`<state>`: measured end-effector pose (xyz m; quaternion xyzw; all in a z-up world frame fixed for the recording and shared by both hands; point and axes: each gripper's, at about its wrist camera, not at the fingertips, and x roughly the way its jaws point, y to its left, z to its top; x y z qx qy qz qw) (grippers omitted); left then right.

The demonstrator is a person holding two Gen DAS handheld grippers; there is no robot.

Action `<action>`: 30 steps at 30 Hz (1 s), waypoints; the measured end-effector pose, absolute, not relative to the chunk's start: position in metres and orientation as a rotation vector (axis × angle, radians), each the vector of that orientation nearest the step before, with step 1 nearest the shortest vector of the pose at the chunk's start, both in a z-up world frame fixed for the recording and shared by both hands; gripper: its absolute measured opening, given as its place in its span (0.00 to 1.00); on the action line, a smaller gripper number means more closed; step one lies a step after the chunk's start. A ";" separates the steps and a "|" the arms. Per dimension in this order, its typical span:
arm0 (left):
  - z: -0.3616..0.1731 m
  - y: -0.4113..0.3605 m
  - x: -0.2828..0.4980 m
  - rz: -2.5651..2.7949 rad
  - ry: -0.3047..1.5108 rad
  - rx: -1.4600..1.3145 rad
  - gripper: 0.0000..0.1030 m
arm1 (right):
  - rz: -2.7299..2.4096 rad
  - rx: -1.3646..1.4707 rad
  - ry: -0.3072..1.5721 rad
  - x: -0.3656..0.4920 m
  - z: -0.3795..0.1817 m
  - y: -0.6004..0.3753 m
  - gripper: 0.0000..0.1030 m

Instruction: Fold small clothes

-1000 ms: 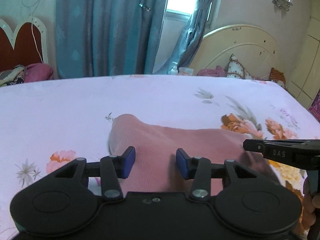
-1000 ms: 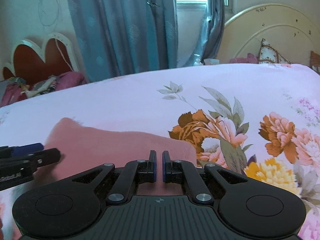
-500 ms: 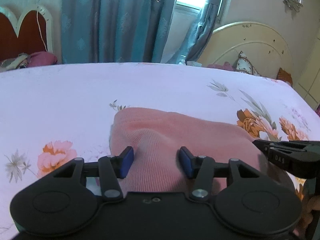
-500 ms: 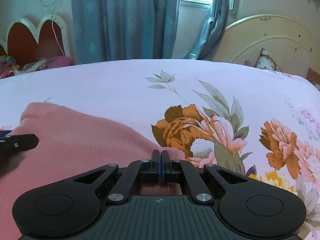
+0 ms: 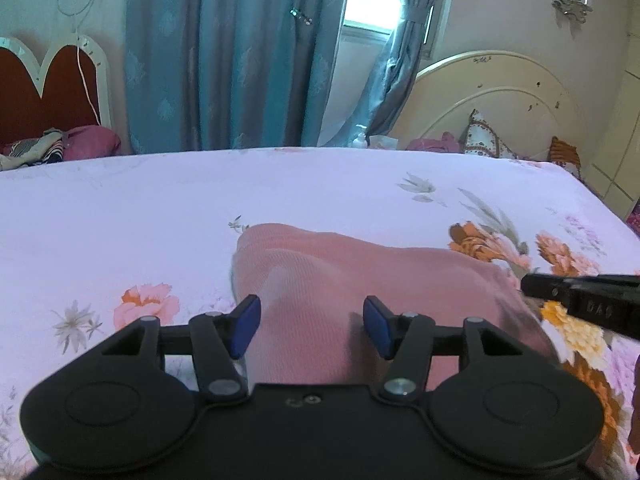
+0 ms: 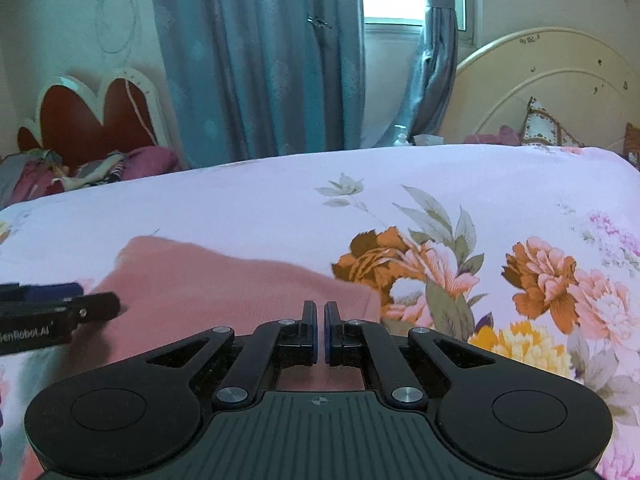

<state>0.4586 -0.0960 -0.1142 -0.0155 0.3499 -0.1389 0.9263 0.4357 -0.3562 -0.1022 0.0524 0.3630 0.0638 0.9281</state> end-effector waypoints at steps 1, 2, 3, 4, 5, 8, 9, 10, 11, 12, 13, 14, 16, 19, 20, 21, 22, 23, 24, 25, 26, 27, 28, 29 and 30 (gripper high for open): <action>-0.112 -0.096 0.453 -0.287 0.712 -0.028 0.54 | 0.137 0.099 0.745 0.430 -0.102 -0.354 0.02; -0.110 -0.096 0.448 -0.291 0.709 -0.025 0.54 | 0.137 0.092 0.748 0.425 -0.103 -0.353 0.02; -0.109 -0.096 0.443 -0.293 0.708 -0.025 0.54 | 0.144 0.083 0.749 0.418 -0.103 -0.351 0.02; -0.109 -0.095 0.436 -0.295 0.709 -0.025 0.54 | 0.149 0.080 0.751 0.413 -0.104 -0.350 0.02; -0.109 -0.094 0.430 -0.300 0.710 -0.025 0.54 | 0.156 0.081 0.756 0.407 -0.105 -0.350 0.02; -0.112 -0.094 0.410 -0.305 0.712 -0.013 0.54 | 0.174 0.071 0.769 0.392 -0.108 -0.348 0.02; -0.114 -0.094 0.404 -0.307 0.716 -0.007 0.54 | 0.180 0.064 0.774 0.386 -0.110 -0.348 0.02; -0.117 -0.094 0.399 -0.308 0.721 -0.002 0.54 | 0.184 0.061 0.779 0.382 -0.111 -0.348 0.02; -0.120 -0.095 0.395 -0.309 0.728 -0.001 0.54 | 0.186 0.058 0.782 0.378 -0.113 -0.347 0.02; -0.123 -0.095 0.392 -0.308 0.735 0.000 0.54 | 0.188 0.049 0.785 0.373 -0.115 -0.347 0.02; -0.127 -0.096 0.390 -0.300 0.735 0.004 0.54 | 0.187 0.031 0.792 0.370 -0.118 -0.347 0.02; -0.129 -0.096 0.388 -0.296 0.735 0.003 0.54 | 0.175 -0.001 0.803 0.369 -0.123 -0.345 0.02; -0.132 -0.098 0.388 -0.294 0.731 0.007 0.55 | 0.158 -0.056 0.827 0.369 -0.139 -0.347 0.02; -0.131 -0.102 0.384 -0.293 0.725 0.044 0.55 | 0.159 -0.062 0.821 0.369 -0.141 -0.351 0.02; -0.127 -0.101 0.381 -0.297 0.723 0.045 0.55 | 0.161 -0.043 0.823 0.368 -0.137 -0.354 0.02; -0.125 -0.098 0.377 -0.301 0.719 0.042 0.55 | 0.168 -0.010 0.817 0.364 -0.131 -0.357 0.02; -0.123 -0.095 0.371 -0.305 0.720 0.034 0.55 | 0.173 0.018 0.810 0.358 -0.126 -0.360 0.02; -0.121 -0.090 0.365 -0.312 0.722 0.020 0.55 | 0.177 0.031 0.805 0.352 -0.121 -0.360 0.02; -0.120 -0.088 0.359 -0.319 0.724 0.014 0.55 | 0.184 0.036 0.798 0.343 -0.116 -0.360 0.02; -0.120 -0.086 0.353 -0.325 0.724 0.017 0.55 | 0.185 0.032 0.794 0.334 -0.113 -0.358 0.02; -0.120 -0.084 0.346 -0.333 0.724 0.027 0.55 | 0.179 0.026 0.796 0.327 -0.111 -0.356 0.02; -0.123 -0.082 0.340 -0.346 0.727 0.040 0.55 | 0.174 0.026 0.808 0.320 -0.112 -0.354 0.02; -0.126 -0.083 0.336 -0.354 0.736 0.053 0.55 | 0.164 0.020 0.820 0.315 -0.114 -0.351 0.02; -0.131 -0.082 0.334 -0.363 0.754 0.060 0.55 | 0.149 0.011 0.836 0.310 -0.118 -0.350 0.02; -0.137 -0.082 0.333 -0.373 0.782 0.057 0.55 | 0.133 0.006 0.857 0.308 -0.124 -0.350 0.02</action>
